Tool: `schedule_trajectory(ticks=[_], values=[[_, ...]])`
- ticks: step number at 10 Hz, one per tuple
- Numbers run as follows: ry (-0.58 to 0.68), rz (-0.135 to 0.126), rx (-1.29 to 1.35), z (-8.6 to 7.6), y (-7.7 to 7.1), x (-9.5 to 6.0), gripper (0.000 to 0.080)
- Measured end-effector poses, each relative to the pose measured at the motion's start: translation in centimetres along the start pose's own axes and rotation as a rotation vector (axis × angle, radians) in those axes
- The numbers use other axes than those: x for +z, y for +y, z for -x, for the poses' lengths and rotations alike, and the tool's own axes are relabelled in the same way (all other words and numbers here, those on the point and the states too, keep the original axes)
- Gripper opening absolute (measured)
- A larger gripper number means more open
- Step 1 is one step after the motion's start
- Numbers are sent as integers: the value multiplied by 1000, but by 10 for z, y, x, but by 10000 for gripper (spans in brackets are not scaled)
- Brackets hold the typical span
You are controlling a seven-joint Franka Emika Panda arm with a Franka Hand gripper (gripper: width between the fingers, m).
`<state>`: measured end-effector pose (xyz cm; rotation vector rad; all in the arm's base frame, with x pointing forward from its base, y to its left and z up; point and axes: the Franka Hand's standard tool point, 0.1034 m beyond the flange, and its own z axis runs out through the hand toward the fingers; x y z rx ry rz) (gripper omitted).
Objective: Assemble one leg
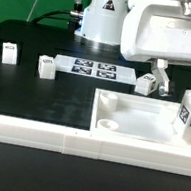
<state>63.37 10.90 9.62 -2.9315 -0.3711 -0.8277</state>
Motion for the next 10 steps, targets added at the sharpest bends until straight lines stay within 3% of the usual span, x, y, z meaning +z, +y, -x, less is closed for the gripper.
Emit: schedule_trajectory(ticks=[2,4,7,8,10], values=[[-132,-27,3,10,-2,8,649],[-285,-57,7,7,1,13,649],[-591,-131,16,9,-10,7,649],[-527,-119,17,-1,-8,12,649],[-529,-119,16,2,-8,13,649]])
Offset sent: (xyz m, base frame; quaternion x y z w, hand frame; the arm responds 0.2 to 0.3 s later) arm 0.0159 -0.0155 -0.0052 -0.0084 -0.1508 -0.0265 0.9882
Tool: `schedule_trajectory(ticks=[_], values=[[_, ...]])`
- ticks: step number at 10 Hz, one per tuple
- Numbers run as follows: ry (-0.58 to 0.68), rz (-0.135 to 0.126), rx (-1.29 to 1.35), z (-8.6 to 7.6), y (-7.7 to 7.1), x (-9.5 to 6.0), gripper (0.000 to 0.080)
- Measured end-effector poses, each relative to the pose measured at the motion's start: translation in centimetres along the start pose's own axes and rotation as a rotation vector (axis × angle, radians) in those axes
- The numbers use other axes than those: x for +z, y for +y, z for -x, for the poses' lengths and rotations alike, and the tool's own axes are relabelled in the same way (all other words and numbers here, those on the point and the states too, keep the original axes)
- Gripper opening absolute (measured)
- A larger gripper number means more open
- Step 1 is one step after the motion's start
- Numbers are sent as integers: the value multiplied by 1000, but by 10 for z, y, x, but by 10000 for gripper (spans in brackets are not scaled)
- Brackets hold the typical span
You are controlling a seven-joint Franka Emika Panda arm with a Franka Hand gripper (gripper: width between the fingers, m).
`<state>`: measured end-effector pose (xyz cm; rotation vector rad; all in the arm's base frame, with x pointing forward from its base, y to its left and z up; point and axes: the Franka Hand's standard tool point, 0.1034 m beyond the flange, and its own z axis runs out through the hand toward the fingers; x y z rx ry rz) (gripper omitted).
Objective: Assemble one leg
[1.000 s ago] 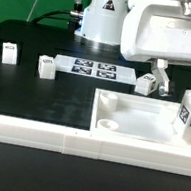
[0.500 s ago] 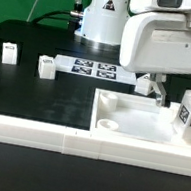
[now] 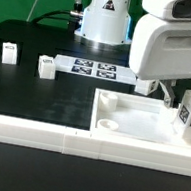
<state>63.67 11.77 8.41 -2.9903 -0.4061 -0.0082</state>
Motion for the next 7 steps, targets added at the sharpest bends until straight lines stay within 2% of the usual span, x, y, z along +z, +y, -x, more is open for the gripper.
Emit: schedule_trajectory(ticks=[1,2,3,4,5,7], values=[[0,0,0,0,0,0,509],[-1,0,0,0,0,0,509],[-1,0,0,0,0,0,337],[-1,1,1,0,1,0,337],[-1,1,18,0,1,0,292],[-1,1,32,0,1,0,292]])
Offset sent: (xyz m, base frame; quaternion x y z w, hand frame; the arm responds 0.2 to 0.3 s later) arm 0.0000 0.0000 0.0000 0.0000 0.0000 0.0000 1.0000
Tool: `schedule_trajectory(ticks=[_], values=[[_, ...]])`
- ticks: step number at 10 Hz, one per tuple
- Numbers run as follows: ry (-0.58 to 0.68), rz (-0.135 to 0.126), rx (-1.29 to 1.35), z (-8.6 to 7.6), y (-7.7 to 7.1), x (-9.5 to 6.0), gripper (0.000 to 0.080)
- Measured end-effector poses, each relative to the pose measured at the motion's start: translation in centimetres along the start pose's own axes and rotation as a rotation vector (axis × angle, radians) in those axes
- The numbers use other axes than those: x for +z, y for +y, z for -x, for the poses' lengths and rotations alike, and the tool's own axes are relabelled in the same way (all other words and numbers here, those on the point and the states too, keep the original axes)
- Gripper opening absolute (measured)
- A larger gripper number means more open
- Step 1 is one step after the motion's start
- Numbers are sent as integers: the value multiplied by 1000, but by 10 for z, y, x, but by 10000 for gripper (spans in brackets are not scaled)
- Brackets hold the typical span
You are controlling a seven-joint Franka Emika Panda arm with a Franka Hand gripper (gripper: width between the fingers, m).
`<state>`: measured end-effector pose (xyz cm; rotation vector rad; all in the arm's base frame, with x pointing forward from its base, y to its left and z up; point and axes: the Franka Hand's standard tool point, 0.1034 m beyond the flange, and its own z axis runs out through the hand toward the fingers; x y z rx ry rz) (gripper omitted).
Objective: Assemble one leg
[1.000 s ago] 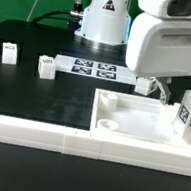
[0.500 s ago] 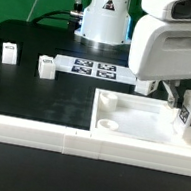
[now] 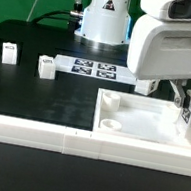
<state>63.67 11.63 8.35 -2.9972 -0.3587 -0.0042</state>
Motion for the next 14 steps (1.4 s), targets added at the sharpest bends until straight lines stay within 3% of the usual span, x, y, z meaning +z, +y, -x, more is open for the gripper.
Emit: schedule_trajectory(ticks=[6,8,10,14], values=[[57,-12,756,4,1,2,292],[59,-33,1000,4,-1,3,294],[56,-36,1175,4,-2,3,294],[26,-48,1275,4,-2,3,294]])
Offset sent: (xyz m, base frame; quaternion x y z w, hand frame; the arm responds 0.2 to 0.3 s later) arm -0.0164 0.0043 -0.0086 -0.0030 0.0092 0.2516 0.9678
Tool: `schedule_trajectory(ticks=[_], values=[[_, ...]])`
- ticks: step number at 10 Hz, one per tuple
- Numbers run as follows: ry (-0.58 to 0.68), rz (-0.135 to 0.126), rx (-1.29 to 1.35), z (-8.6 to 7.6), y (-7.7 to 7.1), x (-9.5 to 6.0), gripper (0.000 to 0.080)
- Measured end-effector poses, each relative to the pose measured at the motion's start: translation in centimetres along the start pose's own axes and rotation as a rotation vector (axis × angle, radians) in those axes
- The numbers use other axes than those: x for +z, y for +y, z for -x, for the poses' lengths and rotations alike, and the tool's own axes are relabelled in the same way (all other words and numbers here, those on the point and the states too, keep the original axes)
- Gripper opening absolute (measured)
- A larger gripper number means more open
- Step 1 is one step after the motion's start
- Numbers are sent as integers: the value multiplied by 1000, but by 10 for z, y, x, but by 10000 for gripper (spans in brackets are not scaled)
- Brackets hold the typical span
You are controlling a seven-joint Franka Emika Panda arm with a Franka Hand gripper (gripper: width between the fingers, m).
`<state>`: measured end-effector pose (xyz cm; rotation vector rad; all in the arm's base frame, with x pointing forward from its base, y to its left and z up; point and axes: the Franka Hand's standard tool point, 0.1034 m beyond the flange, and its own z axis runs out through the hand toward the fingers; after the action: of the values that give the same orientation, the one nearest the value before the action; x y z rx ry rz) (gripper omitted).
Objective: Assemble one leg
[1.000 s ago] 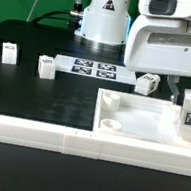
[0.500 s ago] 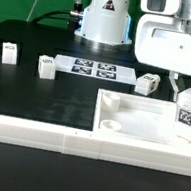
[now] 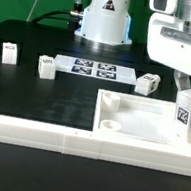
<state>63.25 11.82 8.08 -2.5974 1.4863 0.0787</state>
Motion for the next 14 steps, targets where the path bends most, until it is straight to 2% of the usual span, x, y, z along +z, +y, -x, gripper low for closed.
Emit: schedule_trajectory(ticks=[1,2,4,8,14], values=[[0,0,-44,0,0,0,492],[-1,2,-101,0,0,1,609],[-6,15,-356,0,1,2,641],[-11,16,-872,-1,-1,2,649],[-11,19,-1301,-4,1,2,649]])
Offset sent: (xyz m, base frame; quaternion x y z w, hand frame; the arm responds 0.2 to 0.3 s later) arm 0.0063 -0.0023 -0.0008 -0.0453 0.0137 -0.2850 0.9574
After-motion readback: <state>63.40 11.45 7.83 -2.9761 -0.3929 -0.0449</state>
